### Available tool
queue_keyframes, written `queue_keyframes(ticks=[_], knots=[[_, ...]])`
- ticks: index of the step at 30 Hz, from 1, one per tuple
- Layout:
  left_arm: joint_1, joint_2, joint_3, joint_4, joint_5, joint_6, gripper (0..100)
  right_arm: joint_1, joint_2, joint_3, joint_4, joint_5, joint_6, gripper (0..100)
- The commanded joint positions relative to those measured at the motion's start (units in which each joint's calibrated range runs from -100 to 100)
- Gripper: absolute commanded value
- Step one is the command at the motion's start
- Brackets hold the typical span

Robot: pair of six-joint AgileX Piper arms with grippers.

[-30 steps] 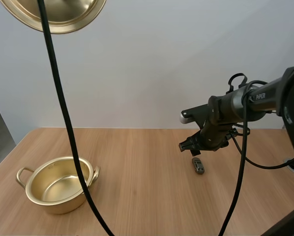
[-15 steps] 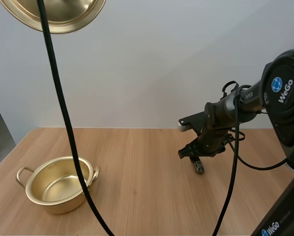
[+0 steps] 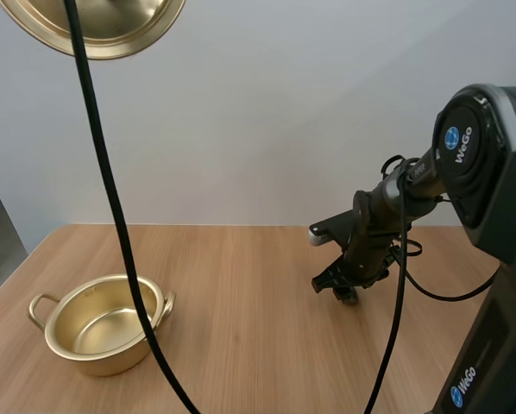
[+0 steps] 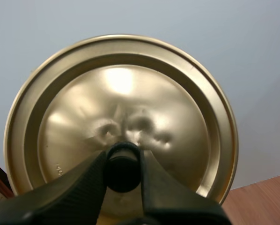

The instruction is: Open the pot, put the car inside, and close it

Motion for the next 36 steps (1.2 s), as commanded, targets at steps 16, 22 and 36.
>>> queue_keyframes(ticks=[16, 22, 36], knots=[[0.05, -0.3, -0.4, -1.1, -6.9, -5.2, 0, 4.1, -10.0, -14.3, 36.7, 19.2, -29.5, 0], [0.05, -1.3, -0.4, -1.1, -16.9, -11.2, 0, 12.2, -16.9, -19.6, 51.8, 28.6, -38.0, 0], [1.64, -5.8, -0.4, -0.1, -22.4, -12.8, 0, 31.5, -7.6, -25.5, 52.1, 23.6, -40.9, 0]])
